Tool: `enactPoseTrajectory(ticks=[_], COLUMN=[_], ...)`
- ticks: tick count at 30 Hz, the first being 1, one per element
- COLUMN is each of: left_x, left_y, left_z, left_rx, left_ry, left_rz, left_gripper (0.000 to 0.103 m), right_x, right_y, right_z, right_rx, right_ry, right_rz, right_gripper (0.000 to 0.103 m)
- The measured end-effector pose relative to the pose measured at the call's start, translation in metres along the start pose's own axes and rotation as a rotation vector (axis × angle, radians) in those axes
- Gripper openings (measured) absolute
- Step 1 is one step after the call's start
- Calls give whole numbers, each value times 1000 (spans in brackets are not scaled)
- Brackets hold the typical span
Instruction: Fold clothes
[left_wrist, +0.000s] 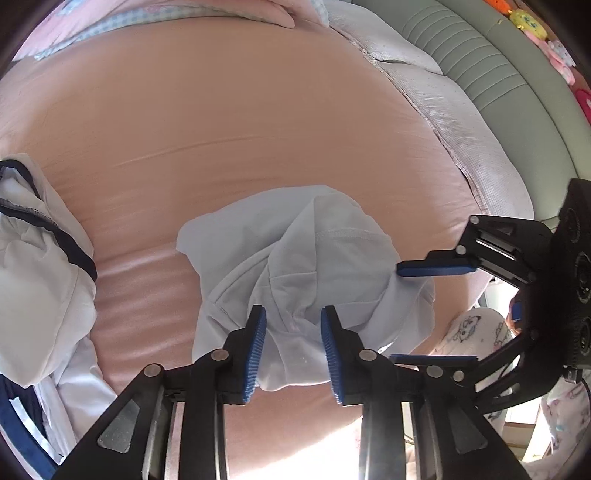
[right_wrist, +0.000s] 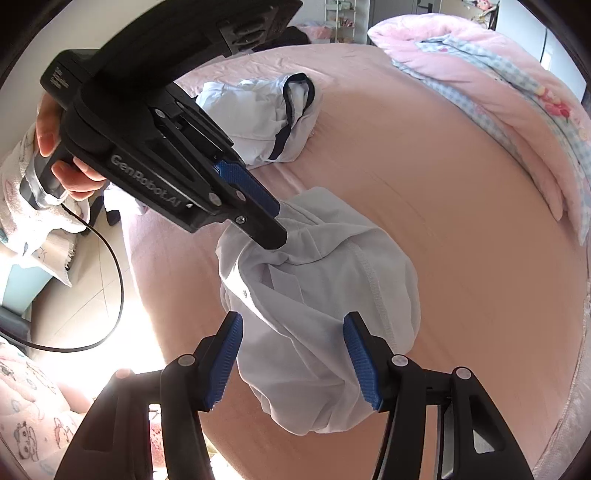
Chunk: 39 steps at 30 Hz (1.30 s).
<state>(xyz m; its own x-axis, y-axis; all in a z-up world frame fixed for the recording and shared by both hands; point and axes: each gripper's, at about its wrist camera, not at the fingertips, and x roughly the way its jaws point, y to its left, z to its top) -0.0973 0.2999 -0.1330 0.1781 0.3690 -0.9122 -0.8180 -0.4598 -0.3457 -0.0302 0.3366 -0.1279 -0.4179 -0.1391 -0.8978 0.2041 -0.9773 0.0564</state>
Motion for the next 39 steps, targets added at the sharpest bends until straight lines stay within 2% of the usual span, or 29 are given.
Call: enactPoseTrajectory(ticks=[2, 3, 8, 18, 23, 25, 26, 27, 28, 30, 34, 39], left_x=[1, 1, 6, 25, 33, 34, 33, 33, 31, 28, 17, 2], left_y=[-2, -3, -10, -14, -15, -18, -18, -18, -17, -12, 3, 19], left_z=[2, 4, 9, 8, 6, 3, 2, 1, 0, -1, -2, -4], left_rx=[10, 14, 31, 23, 4, 13, 21, 23, 17, 1, -54, -98], left_ry=[28, 40, 74, 141, 137, 121, 112, 104, 96, 81, 39, 10], left_rz=[2, 10, 32, 66, 105, 132, 153, 167, 173, 178, 96, 23], left_gripper=[52, 53, 53, 53, 53, 50, 44, 35, 31, 18, 12, 10], right_x=[3, 4, 2, 9, 9, 8, 7, 7, 6, 6, 8, 1], right_y=[-4, -5, -7, -18, -20, -18, -17, -15, -13, -10, -12, -15], right_z=[0, -1, -4, -17, -22, -23, -23, -24, -24, -25, -21, -21], right_rx=[18, 27, 50, 113, 159, 148, 146, 147, 149, 138, 146, 170], right_ry=[9, 12, 1, 61, 51, 44, 40, 35, 28, 21, 2, -30], right_rz=[16, 22, 24, -77, -79, -97, -99, -96, -90, -99, -100, -78], right_gripper=[56, 56, 56, 56, 56, 54, 52, 45, 41, 40, 29, 24])
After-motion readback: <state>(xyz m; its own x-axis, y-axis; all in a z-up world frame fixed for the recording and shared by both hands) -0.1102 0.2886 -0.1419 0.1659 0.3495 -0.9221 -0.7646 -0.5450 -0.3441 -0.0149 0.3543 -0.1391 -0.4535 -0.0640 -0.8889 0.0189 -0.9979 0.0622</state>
